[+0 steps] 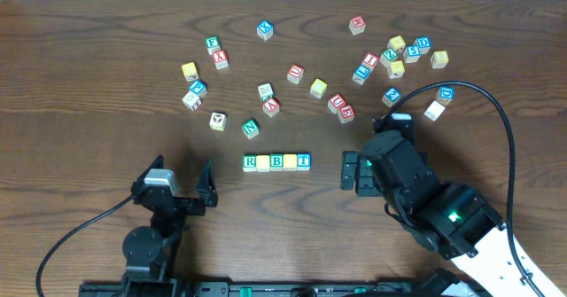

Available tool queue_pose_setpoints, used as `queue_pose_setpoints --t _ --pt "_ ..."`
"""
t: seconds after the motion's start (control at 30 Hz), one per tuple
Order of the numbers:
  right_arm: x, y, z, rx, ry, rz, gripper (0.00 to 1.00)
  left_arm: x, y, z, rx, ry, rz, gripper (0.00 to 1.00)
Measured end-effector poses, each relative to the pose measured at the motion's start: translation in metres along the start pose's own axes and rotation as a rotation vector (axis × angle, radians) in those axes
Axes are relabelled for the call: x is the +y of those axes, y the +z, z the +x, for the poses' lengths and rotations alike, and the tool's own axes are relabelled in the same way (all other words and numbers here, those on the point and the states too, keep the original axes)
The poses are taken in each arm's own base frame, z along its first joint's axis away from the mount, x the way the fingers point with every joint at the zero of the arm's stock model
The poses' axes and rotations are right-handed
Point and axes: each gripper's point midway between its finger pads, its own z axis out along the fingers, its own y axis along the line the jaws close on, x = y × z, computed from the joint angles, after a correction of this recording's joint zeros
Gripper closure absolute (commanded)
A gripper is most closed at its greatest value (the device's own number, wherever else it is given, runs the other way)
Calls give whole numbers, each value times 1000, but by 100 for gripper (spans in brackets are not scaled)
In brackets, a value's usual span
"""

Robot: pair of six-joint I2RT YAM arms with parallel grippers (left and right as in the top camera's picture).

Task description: Spell out ROBOT

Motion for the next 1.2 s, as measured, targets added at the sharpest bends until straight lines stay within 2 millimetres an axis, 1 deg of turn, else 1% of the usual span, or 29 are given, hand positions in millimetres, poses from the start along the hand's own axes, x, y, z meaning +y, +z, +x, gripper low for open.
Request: queue_pose_setpoints --t 0.17,1.0,1.2 --pt "0 0 0 0 0 0 1 3 0 0 3 8 -18 2" --pt "0 0 0 1 0 0 1 3 -1 -1 2 8 -21 2" --pt "-4 0 4 14 -11 16 1 3 -1 -1 2 9 -21 2"
